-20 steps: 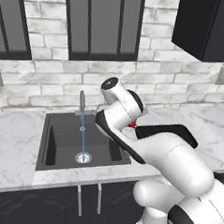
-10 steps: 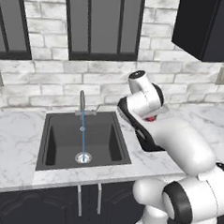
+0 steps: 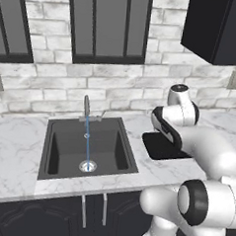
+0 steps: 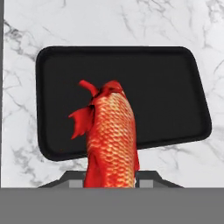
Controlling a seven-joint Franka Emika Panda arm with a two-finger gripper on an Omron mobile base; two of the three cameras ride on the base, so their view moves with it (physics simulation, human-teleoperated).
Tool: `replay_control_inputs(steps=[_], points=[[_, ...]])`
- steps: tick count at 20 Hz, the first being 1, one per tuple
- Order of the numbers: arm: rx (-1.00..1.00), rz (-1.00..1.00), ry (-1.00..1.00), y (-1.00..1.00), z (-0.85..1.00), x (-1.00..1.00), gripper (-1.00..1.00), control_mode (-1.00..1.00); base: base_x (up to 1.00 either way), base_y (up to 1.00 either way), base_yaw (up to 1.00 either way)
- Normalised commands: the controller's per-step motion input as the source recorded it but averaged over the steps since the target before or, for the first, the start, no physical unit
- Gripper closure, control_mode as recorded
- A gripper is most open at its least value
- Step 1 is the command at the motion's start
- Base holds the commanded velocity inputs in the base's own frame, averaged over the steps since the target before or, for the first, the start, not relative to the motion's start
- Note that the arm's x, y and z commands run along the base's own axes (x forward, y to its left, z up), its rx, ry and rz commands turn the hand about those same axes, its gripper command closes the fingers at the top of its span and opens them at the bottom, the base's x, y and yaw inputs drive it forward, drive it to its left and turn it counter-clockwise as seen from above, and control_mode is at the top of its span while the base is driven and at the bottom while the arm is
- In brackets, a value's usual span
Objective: Take the fish out of the fridge, briefly rinse it in the sink, and place it on the tray next to the sink.
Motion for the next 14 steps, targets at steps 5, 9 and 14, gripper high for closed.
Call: replay_control_inputs(steps=[5, 9, 14], points=[[0.09, -0.14, 0.0, -0.38, -0.22, 0.47, 1.0, -1.0, 0.0, 0.0, 0.0], [0.1, -0.03, 0.1, -0.14, -0.1, 0.18, 1.0, -1.0, 0.0, 0.0, 0.0], [0.01, -0.09, 0.07, -0.18, -0.09, 0.64, 1.0, -1.0, 0.0, 0.0, 0.0]])
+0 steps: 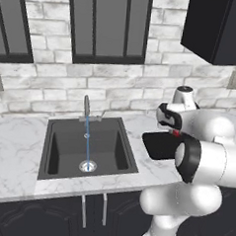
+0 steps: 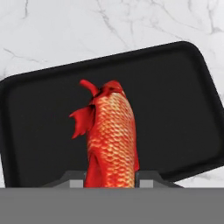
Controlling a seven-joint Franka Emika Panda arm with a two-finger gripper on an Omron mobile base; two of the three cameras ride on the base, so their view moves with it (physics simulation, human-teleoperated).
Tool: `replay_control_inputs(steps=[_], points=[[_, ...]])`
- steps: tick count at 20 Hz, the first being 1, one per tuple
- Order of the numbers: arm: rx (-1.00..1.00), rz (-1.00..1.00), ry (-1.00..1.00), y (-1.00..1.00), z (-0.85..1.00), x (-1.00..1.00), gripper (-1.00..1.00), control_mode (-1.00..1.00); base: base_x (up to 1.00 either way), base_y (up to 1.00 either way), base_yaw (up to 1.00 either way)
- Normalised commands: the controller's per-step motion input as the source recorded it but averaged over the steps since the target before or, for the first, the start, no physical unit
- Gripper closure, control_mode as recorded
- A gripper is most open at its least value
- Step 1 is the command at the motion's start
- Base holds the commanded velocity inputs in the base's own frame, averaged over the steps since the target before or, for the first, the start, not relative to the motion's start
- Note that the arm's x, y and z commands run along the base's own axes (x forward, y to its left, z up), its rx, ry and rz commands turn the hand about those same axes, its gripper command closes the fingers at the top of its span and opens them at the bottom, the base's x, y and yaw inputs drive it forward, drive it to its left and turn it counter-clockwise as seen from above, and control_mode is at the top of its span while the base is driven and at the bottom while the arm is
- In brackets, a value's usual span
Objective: Take the fish out of the fridge, briefly rinse it in the sink, and place it on the tray next to the sink.
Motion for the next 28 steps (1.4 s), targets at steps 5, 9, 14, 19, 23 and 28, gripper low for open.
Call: replay_control_inputs(steps=[5, 9, 14, 19, 23, 28], points=[[0.0, -0.13, 0.03, -0.34, -0.36, 0.44, 1.0, -1.0, 0.0, 0.0, 0.0], [0.0, -0.14, 0.0, -0.44, -0.32, 0.03, 1.0, -1.0, 0.0, 0.0, 0.0], [0.04, -0.12, 0.0, -0.47, -0.22, 0.04, 1.0, -1.0, 0.0, 0.0, 0.0], [0.03, -0.08, 0.0, -0.16, -0.31, 0.0, 1.0, -1.0, 0.0, 0.0, 0.0], [0.04, -0.08, 0.0, 0.01, -0.18, 0.0, 1.0, -1.0, 0.0, 0.0, 0.0], [0.01, -0.03, 0.0, 0.08, -0.01, -0.16, 1.0, -1.0, 0.0, 0.0, 0.0]])
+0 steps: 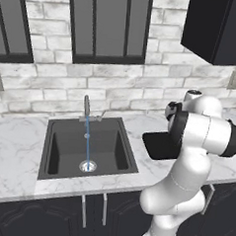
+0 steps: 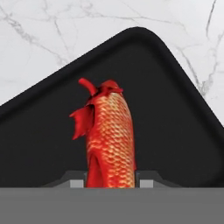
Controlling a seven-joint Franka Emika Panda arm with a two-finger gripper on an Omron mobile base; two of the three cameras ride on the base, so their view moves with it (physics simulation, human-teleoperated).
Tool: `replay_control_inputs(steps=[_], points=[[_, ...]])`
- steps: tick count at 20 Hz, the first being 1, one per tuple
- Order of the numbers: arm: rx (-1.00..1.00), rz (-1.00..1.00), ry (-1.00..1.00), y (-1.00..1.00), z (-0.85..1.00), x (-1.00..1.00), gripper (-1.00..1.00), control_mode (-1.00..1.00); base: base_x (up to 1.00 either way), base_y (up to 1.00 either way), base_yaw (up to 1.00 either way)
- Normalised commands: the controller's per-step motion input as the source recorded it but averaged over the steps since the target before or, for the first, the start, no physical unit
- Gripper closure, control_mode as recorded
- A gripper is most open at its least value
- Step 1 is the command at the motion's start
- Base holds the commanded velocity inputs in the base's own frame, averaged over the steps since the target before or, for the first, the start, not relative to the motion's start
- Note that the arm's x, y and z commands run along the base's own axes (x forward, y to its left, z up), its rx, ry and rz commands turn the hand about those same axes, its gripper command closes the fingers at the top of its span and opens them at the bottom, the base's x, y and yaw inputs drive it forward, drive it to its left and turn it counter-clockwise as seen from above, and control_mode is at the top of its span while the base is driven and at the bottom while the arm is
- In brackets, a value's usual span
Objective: Take the fish out of the fridge, briefly rinse it in the sink, and place it on the tray next to the sink.
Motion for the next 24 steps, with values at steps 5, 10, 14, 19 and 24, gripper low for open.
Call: replay_control_inputs(steps=[5, 10, 14, 19, 24], points=[[0.0, 0.0, 0.0, 0.06, 0.0, -0.11, -1.0, -1.0, 0.0, 0.0, 0.0], [0.0, 0.0, -0.01, 0.13, 0.24, -0.39, -1.0, -1.0, 0.0, 0.0, 0.0], [-0.05, -0.03, -0.16, 0.25, 0.98, -0.49, -1.0, -1.0, 0.0, 0.0, 0.0], [-0.21, -0.01, -0.18, 0.64, 1.0, -0.42, -1.0, -1.0, 0.0, 0.0, 0.0], [-0.23, 0.0, -0.41, 0.57, 1.0, -0.97, -1.0, -1.0, 0.0, 0.0, 0.0]])
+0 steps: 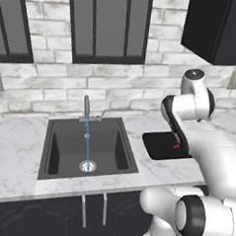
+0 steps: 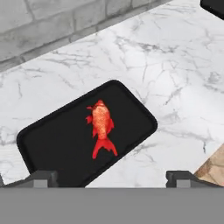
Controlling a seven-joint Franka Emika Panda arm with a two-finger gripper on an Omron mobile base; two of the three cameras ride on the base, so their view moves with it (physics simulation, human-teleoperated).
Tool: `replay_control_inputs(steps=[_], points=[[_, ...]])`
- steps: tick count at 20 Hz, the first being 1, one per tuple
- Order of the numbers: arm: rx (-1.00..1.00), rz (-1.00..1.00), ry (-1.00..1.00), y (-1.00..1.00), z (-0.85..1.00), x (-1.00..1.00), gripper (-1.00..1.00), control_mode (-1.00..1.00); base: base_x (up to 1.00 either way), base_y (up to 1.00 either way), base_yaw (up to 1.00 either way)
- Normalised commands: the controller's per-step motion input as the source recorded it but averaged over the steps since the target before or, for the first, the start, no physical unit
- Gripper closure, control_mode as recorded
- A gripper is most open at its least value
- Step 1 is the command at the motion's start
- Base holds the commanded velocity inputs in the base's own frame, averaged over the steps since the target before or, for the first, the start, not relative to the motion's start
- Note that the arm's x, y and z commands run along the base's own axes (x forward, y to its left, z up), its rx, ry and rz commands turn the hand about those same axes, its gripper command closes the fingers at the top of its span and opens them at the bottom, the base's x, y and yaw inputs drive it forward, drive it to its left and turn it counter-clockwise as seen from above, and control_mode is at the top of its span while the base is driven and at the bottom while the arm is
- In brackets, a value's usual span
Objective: Take the fish out of the fridge, briefly rinse it in the sink, and place it on the tray next to the sink.
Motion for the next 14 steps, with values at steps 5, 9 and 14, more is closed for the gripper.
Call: replay_control_inputs(steps=[5, 9, 14], points=[[-0.23, 0.02, -0.53, 0.5, 1.0, -1.0, -1.0, -1.0, 0.0, 0.0, 0.0], [-0.2, 0.12, -0.38, 0.41, 0.3, -1.0, -1.0, -1.0, 0.0, 0.0, 0.0], [-0.17, 0.11, -0.2, 0.18, -0.49, -1.0, -1.0, -1.0, 0.0, 0.0, 0.0]])
